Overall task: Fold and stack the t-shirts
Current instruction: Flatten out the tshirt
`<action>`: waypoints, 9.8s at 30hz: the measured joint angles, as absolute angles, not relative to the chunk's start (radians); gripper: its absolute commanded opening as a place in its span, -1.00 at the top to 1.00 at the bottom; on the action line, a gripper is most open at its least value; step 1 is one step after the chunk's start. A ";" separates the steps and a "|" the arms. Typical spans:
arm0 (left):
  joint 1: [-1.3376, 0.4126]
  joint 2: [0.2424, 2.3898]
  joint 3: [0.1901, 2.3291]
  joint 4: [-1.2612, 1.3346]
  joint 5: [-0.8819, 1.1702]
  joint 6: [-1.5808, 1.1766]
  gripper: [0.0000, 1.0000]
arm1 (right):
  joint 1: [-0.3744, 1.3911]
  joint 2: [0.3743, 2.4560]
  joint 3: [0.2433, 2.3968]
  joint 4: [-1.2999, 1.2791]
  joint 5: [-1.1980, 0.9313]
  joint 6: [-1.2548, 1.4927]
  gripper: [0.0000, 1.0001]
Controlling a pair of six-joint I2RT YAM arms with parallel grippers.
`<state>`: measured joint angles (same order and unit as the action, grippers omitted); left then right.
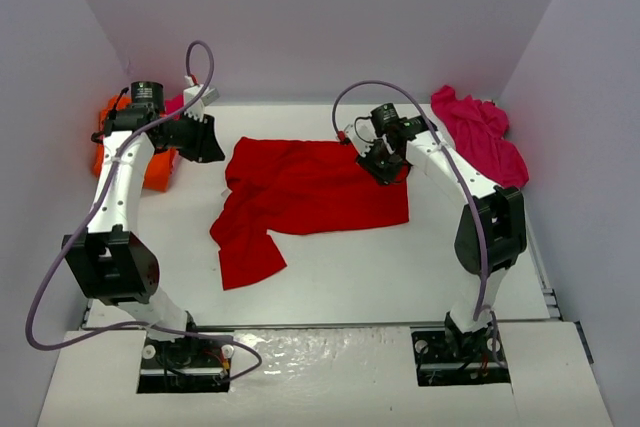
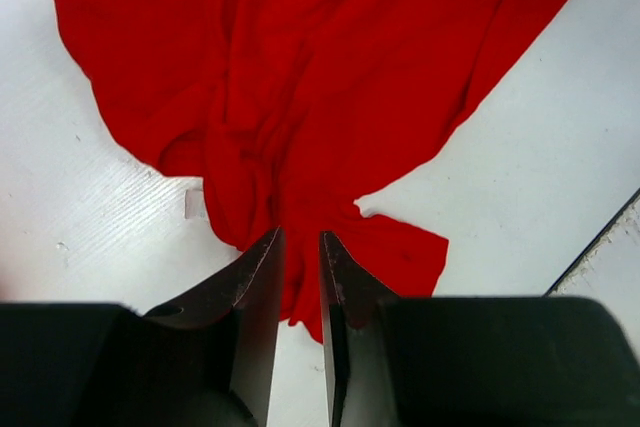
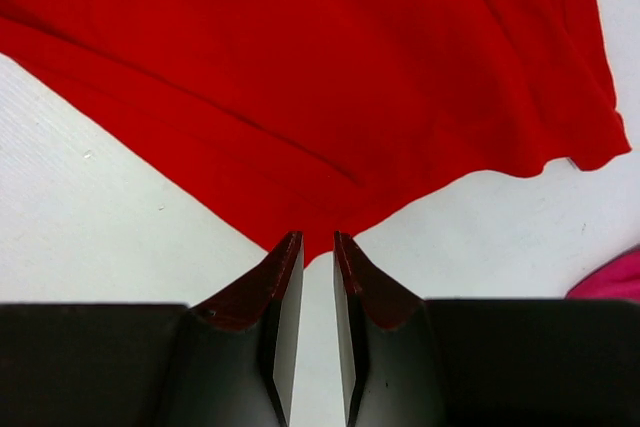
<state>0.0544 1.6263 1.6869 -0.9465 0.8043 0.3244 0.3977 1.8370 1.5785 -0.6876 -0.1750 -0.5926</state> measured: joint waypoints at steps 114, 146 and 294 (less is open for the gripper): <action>-0.227 2.113 2.079 -1.009 0.433 0.338 0.56 | 0.468 1.553 1.497 -0.914 -0.112 -0.654 -0.01; -0.364 2.083 1.365 -1.245 0.525 0.584 0.84 | 0.384 1.610 1.459 -0.795 -0.143 -0.661 0.00; -0.341 2.283 2.048 -1.245 0.470 0.562 0.16 | 0.235 2.039 1.855 -0.699 0.035 -0.412 0.18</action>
<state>-0.3408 2.2833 2.0484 -1.2447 0.4703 0.5624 0.2349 2.0390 1.8554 -0.6986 0.0346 -0.4118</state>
